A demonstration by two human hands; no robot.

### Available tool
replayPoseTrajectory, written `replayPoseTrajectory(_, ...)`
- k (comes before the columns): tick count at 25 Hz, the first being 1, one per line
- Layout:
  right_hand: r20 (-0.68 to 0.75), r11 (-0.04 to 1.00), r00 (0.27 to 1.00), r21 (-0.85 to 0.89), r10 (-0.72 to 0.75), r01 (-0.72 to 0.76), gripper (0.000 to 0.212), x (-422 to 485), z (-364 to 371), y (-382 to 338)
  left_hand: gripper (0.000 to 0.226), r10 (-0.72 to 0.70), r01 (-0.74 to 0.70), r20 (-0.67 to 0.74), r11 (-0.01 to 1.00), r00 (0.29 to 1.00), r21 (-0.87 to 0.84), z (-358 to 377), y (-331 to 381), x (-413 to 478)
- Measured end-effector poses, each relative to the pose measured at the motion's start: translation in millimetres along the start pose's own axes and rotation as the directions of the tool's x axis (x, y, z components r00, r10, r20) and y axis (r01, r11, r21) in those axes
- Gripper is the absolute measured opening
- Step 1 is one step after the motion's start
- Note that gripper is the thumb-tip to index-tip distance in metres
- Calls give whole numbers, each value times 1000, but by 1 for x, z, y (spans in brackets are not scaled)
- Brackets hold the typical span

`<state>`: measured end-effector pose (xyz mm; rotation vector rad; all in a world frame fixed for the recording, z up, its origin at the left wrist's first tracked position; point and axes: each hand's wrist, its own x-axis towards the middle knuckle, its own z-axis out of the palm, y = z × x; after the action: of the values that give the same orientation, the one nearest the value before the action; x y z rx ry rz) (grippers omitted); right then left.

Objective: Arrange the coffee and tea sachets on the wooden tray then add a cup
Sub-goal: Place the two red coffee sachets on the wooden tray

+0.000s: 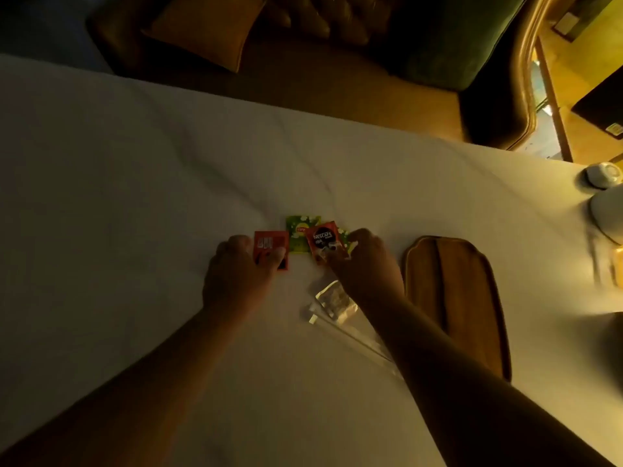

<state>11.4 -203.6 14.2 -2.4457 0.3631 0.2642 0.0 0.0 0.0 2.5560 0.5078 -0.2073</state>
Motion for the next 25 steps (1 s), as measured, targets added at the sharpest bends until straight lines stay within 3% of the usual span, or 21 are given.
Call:
replayPoseTrajectory(4,25,988,1000,-155,-19,22,63,16,9,-7,77,-39,42,-46,997,998,68,2,9,6)
replayPoseTrajectory(8,71,992,997,-119,-32,40,46,22,14,-4,63,-34,31,29,997,999,70,-3,5,12)
replayPoseTrajectory(11,87,996,994,62,-67,61,19,20,4,-3,64,-85,83,48,996,995,42,-7,4,19)
replayPoseTrajectory(13,78,970,996,243,-45,25,15,12,-10,2,48,-72,69,79,997,994,45,-10,5,22)
replayPoseTrajectory(15,75,912,996,406,40,-67,23,0,-30,12,27,2,-3,51,1000,999,7,-17,8,19)
replayPoseTrajectory(18,134,774,972,587,195,-237,20,-25,-60,39,24,63,-60,17,989,998,-138,-28,23,5)
replayPoseTrajectory(20,226,601,933,716,281,-355,16,-42,-78,60,15,87,-36,138,943,987,-330,-28,38,-8)
replayPoseTrajectory(22,286,447,908,799,306,-402,15,-55,-92,82,28,111,17,244,883,963,-469,-22,57,-23)
replayPoseTrajectory(25,278,445,901,797,333,-410,16,-63,-107,115,13,153,17,298,867,942,-498,1,85,-41)
